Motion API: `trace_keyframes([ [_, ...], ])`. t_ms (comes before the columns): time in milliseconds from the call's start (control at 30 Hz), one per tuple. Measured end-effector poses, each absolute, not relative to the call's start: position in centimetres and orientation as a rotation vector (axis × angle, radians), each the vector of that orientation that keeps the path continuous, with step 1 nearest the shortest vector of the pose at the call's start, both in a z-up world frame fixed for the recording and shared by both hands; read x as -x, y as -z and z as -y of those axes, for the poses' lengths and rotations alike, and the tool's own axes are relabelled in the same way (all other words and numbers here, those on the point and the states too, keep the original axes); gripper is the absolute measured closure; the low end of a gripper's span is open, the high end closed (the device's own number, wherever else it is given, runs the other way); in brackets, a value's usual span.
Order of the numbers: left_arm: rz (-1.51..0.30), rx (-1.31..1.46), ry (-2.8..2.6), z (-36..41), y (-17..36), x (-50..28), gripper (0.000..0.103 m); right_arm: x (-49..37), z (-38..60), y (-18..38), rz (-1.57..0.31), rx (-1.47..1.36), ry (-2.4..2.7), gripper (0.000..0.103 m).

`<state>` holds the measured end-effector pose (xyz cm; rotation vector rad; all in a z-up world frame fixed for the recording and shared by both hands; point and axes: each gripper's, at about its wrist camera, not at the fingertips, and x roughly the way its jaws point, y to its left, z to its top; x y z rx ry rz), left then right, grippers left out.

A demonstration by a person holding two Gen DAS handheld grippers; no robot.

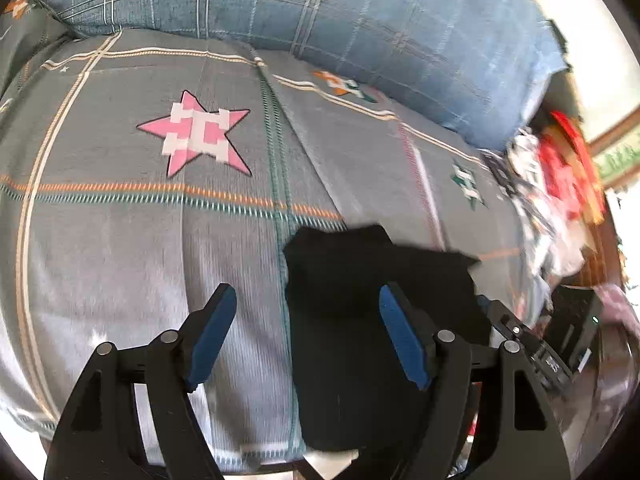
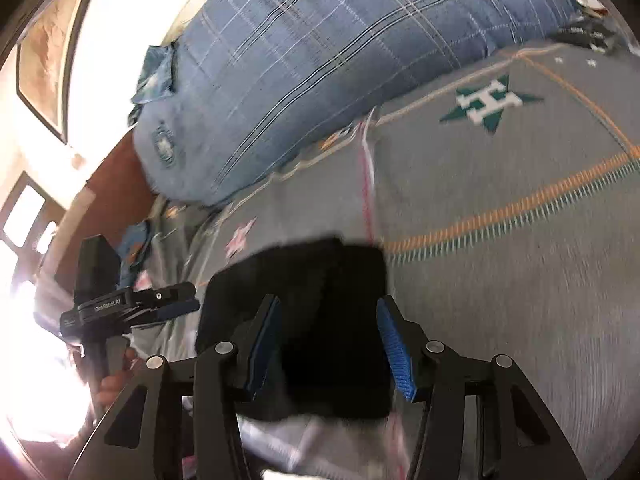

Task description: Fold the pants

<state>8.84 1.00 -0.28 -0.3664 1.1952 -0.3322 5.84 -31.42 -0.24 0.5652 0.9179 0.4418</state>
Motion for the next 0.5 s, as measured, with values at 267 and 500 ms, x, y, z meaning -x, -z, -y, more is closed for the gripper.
trace_keyframes([
  [267, -1.366, 0.446, 0.444, 1.5, 4.9, -5.2, 0.021, -4.0, 27.3, -0.2, -0.907, -0.328, -0.447, 0.088],
  [500, -1.308, 0.334, 0.384, 2.7, 4.6, -4.2, 0.019, -3.9, 29.2, 2.1, -0.945, -0.424, -0.401, 0.084],
])
